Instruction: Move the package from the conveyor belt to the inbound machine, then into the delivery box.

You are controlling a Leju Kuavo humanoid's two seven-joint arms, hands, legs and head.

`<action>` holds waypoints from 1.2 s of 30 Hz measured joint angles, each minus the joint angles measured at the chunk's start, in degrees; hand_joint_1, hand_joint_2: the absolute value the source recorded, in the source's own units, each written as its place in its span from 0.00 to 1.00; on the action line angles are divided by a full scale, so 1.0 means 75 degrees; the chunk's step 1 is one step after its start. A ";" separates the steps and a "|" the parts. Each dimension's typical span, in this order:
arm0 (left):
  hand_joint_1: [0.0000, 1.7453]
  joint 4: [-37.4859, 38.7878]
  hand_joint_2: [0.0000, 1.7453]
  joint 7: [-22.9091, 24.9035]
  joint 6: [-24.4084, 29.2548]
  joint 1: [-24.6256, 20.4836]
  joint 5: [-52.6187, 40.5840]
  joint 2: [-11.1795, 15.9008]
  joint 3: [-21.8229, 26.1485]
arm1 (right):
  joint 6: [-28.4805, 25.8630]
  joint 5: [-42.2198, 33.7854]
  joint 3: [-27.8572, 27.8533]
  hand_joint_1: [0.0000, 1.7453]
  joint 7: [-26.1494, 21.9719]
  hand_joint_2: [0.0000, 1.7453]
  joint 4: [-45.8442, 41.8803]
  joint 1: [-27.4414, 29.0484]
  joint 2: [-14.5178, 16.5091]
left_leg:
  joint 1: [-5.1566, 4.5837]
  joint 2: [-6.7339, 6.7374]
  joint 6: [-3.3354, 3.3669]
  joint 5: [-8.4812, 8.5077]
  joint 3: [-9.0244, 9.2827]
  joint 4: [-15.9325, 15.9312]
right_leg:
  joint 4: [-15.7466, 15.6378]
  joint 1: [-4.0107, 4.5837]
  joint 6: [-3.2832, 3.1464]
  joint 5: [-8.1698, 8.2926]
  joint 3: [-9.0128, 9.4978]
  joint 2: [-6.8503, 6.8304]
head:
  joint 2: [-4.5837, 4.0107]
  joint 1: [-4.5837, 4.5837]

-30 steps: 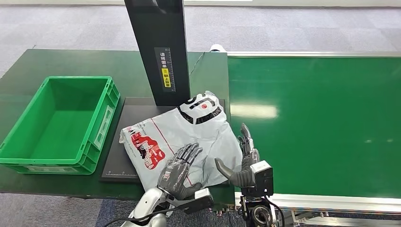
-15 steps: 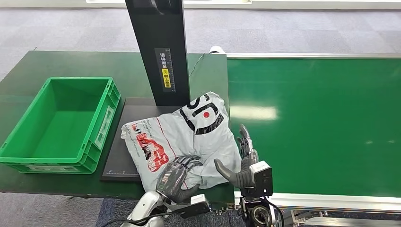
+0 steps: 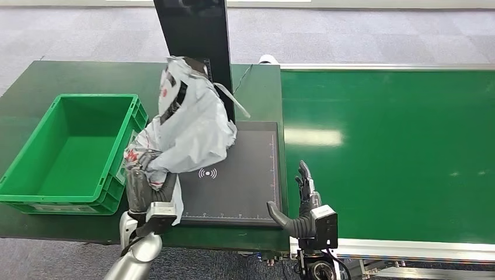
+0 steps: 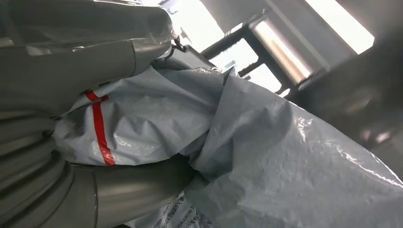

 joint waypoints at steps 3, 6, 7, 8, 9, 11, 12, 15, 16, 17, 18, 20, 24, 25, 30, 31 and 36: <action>1.00 -0.0739 1.00 -0.0376 0.0019 0.0033 0.0738 0.0082 0.0302 | -0.0049 -0.0007 -0.0021 0.00 -0.0015 1.00 -0.0001 0.0060 -0.0002 | 0.0000 0.0001 0.0000 -0.0001 -0.0004 0.0000 | 0.0000 0.0000 0.0000 0.0000 -0.0004 0.0000 | 0.0000 0.0000; 1.00 -0.1497 1.00 -0.0598 -0.0009 0.0091 0.1507 0.0146 0.0668 | -0.0062 -0.0012 -0.0049 0.00 -0.0017 1.00 -0.0003 0.0109 -0.0002 | 0.0000 0.0001 -0.0001 -0.0001 -0.0006 0.0000 | 0.0000 0.0000 -0.0001 0.0000 -0.0008 0.0000 | 0.0000 0.0000; 1.00 -0.1725 1.00 -0.0610 -0.0039 0.0102 0.1681 0.0173 0.0816 | -0.0063 -0.0013 -0.0058 0.00 -0.0017 1.00 -0.0003 0.0122 -0.0002 | 0.0001 0.0001 -0.0001 -0.0001 -0.0006 -0.0001 | 0.0000 0.0001 -0.0001 0.0000 -0.0009 0.0000 | 0.0000 0.0000; 1.00 -0.1930 1.00 -0.0594 -0.0079 0.0105 0.1793 0.0200 0.0974 | -0.0063 -0.0014 -0.0068 0.00 -0.0017 1.00 -0.0003 0.0131 -0.0002 | 0.0001 0.0001 -0.0001 -0.0001 -0.0006 -0.0001 | 0.0000 0.0001 -0.0001 -0.0001 -0.0009 0.0000 | 0.0000 0.0000; 0.99 -0.2100 1.00 -0.0557 -0.0114 0.0097 0.1845 0.0231 0.1145 | -0.0063 -0.0014 -0.0079 0.00 -0.0018 1.00 -0.0003 0.0136 -0.0002 | 0.0001 0.0002 -0.0001 -0.0001 -0.0005 -0.0001 | 0.0000 0.0002 -0.0001 -0.0001 -0.0009 0.0001 | 0.0000 0.0000; 0.97 -0.2301 1.00 -0.0425 -0.0159 0.0030 0.1789 0.0291 0.1507 | -0.0062 -0.0013 -0.0103 0.00 -0.0020 1.00 -0.0003 0.0137 -0.0002 | 0.0002 0.0002 -0.0001 0.0000 -0.0004 -0.0001 | 0.0000 0.0002 -0.0001 -0.0001 -0.0009 0.0001 | 0.0000 0.0001; 0.95 -0.2337 1.00 -0.0325 -0.0182 -0.0034 0.1712 0.0324 0.1700 | -0.0062 -0.0012 -0.0114 0.00 -0.0020 1.00 -0.0003 0.0135 -0.0002 | 0.0002 0.0001 -0.0001 0.0000 -0.0004 -0.0001 | 0.0000 0.0003 -0.0001 -0.0001 -0.0009 0.0001 | 0.0000 0.0001; 0.96 -0.2233 1.00 0.0074 -0.0341 -0.0331 0.1387 0.0451 0.2269 | -0.0051 -0.0006 -0.0142 0.00 -0.0020 1.00 -0.0003 0.0131 0.0000 | 0.0002 0.0001 -0.0001 0.0002 -0.0003 -0.0001 | 0.0000 0.0003 -0.0001 0.0000 -0.0009 0.0001 | 0.0000 0.0001; 0.95 -0.2113 1.00 0.0205 -0.0417 -0.0464 0.1277 0.0503 0.2444 | -0.0046 -0.0003 -0.0149 0.00 -0.0020 1.00 -0.0003 0.0130 0.0003 | 0.0002 0.0001 -0.0001 0.0002 -0.0002 -0.0001 | 0.0000 0.0003 -0.0001 0.0000 -0.0008 0.0001 | 0.0000 0.0001; 0.95 -0.1922 1.00 0.0326 -0.0506 -0.0618 0.1175 0.0559 0.2617 | -0.0040 0.0001 -0.0155 0.00 -0.0020 1.00 -0.0003 0.0127 0.0006 | 0.0002 0.0001 -0.0001 0.0002 -0.0002 0.0000 | 0.0000 0.0003 -0.0001 0.0000 -0.0008 0.0001 | 0.0000 0.0001; 0.94 -0.1679 1.00 0.0441 -0.0589 -0.0788 0.1085 0.0619 0.2778 | -0.0034 0.0010 -0.0160 0.00 -0.0020 1.00 -0.0003 0.0124 0.0009 | 0.0002 0.0001 -0.0001 0.0003 -0.0001 0.0000 | 0.0000 0.0002 -0.0001 0.0000 -0.0007 0.0001 | 0.0000 0.0002; 0.91 -0.1000 1.00 0.0620 -0.0759 -0.1168 0.0903 0.0753 0.3090 | -0.0017 0.0037 -0.0162 0.00 -0.0022 1.00 -0.0003 0.0119 0.0020 | 0.0002 0.0001 -0.0002 0.0004 0.0000 0.0000 | 0.0001 0.0003 -0.0001 0.0001 -0.0007 0.0001 | 0.0000 0.0002; 0.90 0.0732 1.00 0.0776 -0.1198 -0.2005 0.0742 0.1054 0.3653 | 0.0067 0.0090 -0.0166 0.00 -0.0021 1.00 -0.0007 0.0119 0.0032 | 0.0002 0.0006 -0.0002 0.0005 0.0001 0.0000 | 0.0003 0.0003 -0.0002 0.0002 -0.0008 0.0002 | 0.0000 0.0001; 0.89 0.1205 1.00 0.0817 -0.1293 -0.2217 0.0692 0.1143 0.3781 | 0.0093 0.0103 -0.0168 0.00 -0.0020 1.00 -0.0009 0.0121 0.0033 | 0.0002 0.0008 -0.0003 0.0005 0.0001 0.0000 | 0.0004 0.0004 -0.0002 0.0002 -0.0009 0.0003 | 0.0000 0.0002; 0.84 0.3347 1.00 0.1213 -0.1437 -0.3140 0.0282 0.1591 0.4304 | 0.0177 0.0157 -0.0184 0.00 -0.0015 1.00 -0.0045 0.0133 0.0033 | 0.0003 0.0027 -0.0003 0.0004 -0.0002 0.0000 | 0.0005 0.0004 -0.0002 0.0001 -0.0016 0.0015 | 0.0000 0.0002; 0.84 0.3672 1.00 0.1318 -0.1433 -0.3285 0.0197 0.1661 0.4374 | 0.0198 0.0161 -0.0187 0.00 -0.0014 1.00 -0.0049 0.0134 0.0033 | 0.0003 0.0028 -0.0003 0.0004 -0.0004 0.0000 | 0.0005 0.0004 -0.0002 0.0001 -0.0017 0.0015 | 0.0000 0.0002; 0.84 0.4855 1.00 0.1574 -0.1583 -0.3831 0.0115 0.1900 0.4757 | 0.0230 0.0165 -0.0186 0.00 -0.0001 1.00 -0.0088 0.0169 0.0033 | 0.0002 0.0033 -0.0003 0.0003 -0.0009 0.0000 | 0.0005 0.0004 -0.0002 0.0001 -0.0022 0.0021 | 0.0000 0.0004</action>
